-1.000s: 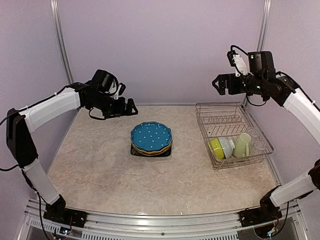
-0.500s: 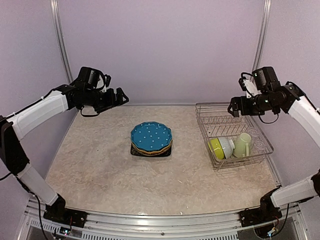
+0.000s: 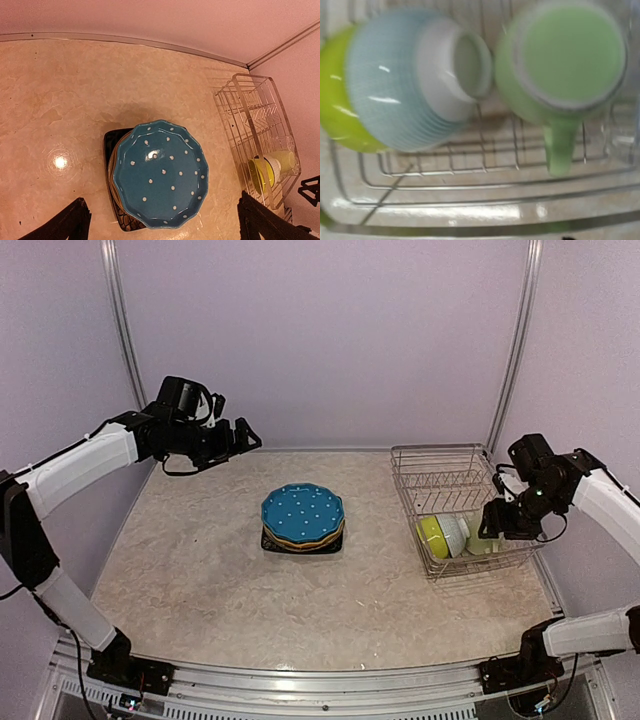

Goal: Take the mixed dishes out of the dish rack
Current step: Grab the cup from the dish rack.

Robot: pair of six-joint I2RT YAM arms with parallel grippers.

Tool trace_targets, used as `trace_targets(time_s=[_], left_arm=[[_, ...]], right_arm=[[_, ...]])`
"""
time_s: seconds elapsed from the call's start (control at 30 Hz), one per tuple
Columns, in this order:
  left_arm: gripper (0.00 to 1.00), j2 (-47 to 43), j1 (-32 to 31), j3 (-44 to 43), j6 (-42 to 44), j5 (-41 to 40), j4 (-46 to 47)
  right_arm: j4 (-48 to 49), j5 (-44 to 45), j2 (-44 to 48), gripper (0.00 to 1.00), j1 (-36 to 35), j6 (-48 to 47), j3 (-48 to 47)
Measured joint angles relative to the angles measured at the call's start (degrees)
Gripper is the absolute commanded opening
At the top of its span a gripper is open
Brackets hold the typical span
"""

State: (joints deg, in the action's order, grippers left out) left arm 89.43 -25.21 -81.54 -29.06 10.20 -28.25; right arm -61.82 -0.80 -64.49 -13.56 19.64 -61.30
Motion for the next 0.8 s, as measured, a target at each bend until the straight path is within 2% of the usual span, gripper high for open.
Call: trace_targets(time_s=[0.33, 0.8], left_arm=[[0.99, 0.9, -0.3, 0.0, -0.1, 1.9, 0.4], [0.99, 1.0, -0.3, 0.0, 0.2, 2.5, 0.9]], right_arm=[[2.6, -0.7, -4.1, 0.56, 3.1, -0.1, 1.5], [8.2, 3.7, -9.9, 0.57, 4.4, -0.1, 3.0]])
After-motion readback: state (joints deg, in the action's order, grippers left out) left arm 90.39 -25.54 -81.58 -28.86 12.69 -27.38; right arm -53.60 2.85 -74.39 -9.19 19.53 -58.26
